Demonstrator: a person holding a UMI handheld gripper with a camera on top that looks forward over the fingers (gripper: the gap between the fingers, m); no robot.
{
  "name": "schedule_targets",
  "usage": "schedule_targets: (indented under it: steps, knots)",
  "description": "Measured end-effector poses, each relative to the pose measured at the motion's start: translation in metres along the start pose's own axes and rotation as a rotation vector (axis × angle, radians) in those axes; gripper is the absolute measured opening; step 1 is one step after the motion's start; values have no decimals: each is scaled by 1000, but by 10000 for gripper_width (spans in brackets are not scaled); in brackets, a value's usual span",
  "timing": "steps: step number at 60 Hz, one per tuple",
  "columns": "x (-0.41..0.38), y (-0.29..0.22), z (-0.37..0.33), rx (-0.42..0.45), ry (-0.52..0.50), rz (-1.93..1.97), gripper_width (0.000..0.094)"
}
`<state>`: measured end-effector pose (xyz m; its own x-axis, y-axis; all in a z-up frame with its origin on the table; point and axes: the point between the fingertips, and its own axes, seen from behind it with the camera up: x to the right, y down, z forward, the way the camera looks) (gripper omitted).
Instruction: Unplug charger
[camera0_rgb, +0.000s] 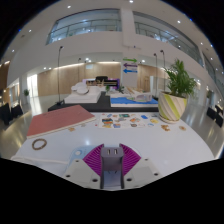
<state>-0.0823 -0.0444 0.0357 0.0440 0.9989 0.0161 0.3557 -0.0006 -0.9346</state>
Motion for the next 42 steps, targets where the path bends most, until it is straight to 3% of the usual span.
schedule_targets:
  steps: [4, 10, 15, 21, 29, 33, 40, 42]
  knots:
    - [2, -3, 1, 1, -10, -17, 156]
    - [13, -69, -13, 137, 4, -25, 154]
    - [47, -106, -24, 131, 22, 47, 154]
    - [109, -89, -21, 13, 86, 38, 155]
    - [162, -6, -2, -228, 107, -34, 161]
    - [178, 24, 7, -294, 109, -49, 179]
    - [183, 45, 19, -335, 80, -74, 336]
    - [181, 48, 18, -348, 66, -76, 456]
